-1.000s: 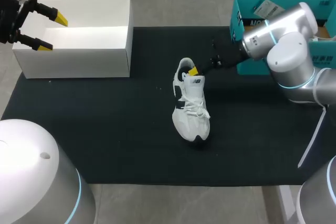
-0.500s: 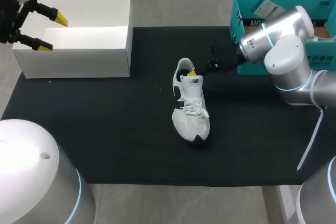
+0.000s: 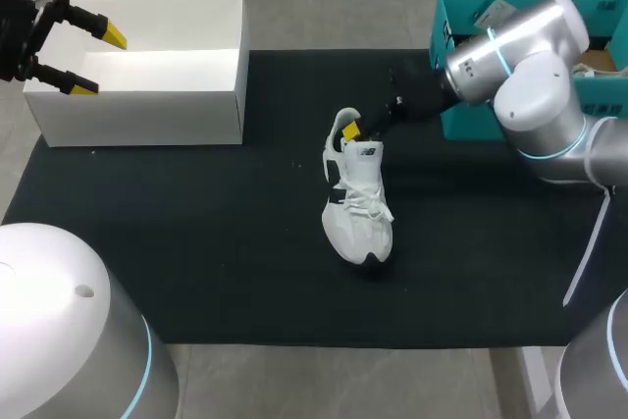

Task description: Take the shoe out of the shoebox, open the shoe tongue, remove and reinsert the insole, then place the shoe into the shoebox

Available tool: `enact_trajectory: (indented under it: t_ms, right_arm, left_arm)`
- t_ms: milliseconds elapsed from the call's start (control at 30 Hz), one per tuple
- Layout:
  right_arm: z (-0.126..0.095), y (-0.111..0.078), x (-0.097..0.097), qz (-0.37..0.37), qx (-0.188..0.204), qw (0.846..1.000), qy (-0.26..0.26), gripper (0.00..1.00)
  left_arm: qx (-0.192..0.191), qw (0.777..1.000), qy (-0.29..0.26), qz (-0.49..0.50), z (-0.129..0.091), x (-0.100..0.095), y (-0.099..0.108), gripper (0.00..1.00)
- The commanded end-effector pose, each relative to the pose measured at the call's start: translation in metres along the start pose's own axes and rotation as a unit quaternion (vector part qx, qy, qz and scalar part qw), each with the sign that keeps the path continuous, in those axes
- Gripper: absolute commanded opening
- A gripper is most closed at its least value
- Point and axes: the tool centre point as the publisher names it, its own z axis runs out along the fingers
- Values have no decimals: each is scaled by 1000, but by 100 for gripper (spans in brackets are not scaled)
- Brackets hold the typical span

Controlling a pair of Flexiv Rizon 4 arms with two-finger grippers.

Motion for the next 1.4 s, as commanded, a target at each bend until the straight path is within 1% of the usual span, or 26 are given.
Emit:
enact_trajectory:
  t_ms: [33,100,167,233,267,300,333,367,400,433,467,533,567,633,1367,1400]
  right_arm:
    - [-9,6,5,3,20,1000,-12,100]
    - [-15,8,6,4,18,1000,-16,100]
    - [-20,10,7,6,27,999,-25,100]
    - [-23,12,9,11,40,999,-34,100]
    - [-23,12,9,12,53,998,-41,100]
    - [-25,12,10,16,57,997,-45,84]
    - [-26,13,11,21,61,997,-52,54]
    - [-28,13,12,24,64,996,-59,40]
    - [-30,13,12,31,64,995,-66,28]
    - [-32,12,12,34,64,995,-71,3]
    - [-34,12,13,39,69,994,-77,0]
    - [-37,12,14,51,82,991,-91,0]
    - [-38,13,14,60,101,988,-99,0]
    - [-41,15,17,65,122,983,-118,0]
    - [-41,15,17,65,122,983,-118,0]
    - [-40,14,15,96,115,979,-141,0]
  left_arm:
    - [1,1000,2,0,0,-1,0,100]
    - [1,1000,2,0,0,-1,0,100]
    - [1,1000,2,0,0,-1,0,100]
    - [1,1000,2,0,0,-1,0,100]
    - [1,1000,2,0,0,-1,0,100]
    - [1,1000,2,0,0,-1,0,100]
    - [1,1000,2,0,0,-1,0,100]
    - [1,1000,2,0,0,-1,0,100]
    - [1,1000,2,0,0,-1,0,100]
    - [1,1000,2,0,0,-1,0,100]
    - [1,1000,2,0,0,-1,0,100]
    - [1,1000,2,0,0,-1,0,100]
    - [1,1000,2,0,0,-1,0,100]
    - [1,1000,2,0,0,-1,0,100]
    - [1,1000,2,0,0,-1,0,100]
    - [1,1000,2,0,0,-1,0,100]
